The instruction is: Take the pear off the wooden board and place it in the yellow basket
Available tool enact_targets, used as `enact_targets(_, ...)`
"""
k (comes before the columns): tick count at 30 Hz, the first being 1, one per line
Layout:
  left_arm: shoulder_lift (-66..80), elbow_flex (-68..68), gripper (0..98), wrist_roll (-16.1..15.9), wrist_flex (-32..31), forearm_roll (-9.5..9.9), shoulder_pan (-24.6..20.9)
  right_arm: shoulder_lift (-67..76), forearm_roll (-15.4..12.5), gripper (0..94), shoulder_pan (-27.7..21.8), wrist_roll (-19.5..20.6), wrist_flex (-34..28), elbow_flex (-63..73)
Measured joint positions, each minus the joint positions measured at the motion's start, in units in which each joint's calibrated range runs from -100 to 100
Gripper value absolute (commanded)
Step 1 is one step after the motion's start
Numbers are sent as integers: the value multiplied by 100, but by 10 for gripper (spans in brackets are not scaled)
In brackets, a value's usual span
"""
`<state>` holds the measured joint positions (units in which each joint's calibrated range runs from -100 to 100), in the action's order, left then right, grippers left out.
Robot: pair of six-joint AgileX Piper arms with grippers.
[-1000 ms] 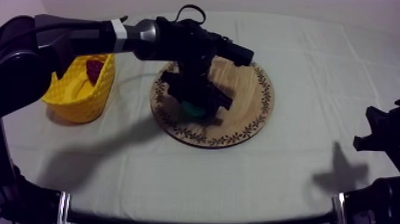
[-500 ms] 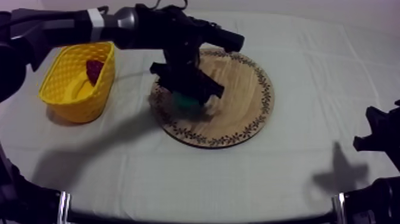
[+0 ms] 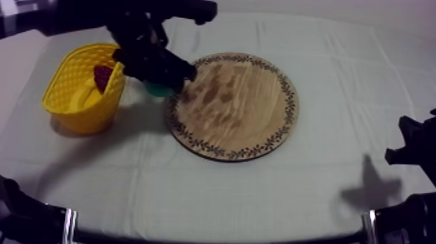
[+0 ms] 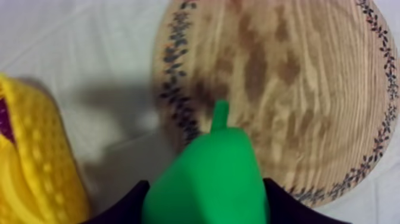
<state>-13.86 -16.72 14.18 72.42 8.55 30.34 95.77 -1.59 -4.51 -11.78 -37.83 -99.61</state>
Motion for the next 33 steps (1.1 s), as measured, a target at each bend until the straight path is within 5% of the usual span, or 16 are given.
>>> enact_targets(20, 1633, -1020, 599, -575, -256, 405, -1886, 0, 0, 5, 0, 0, 9, 0)
enact_targets(33, 1803, -1908, 605, -724, -428, 524, -2311, 0, 0, 5, 0, 0, 1, 0)
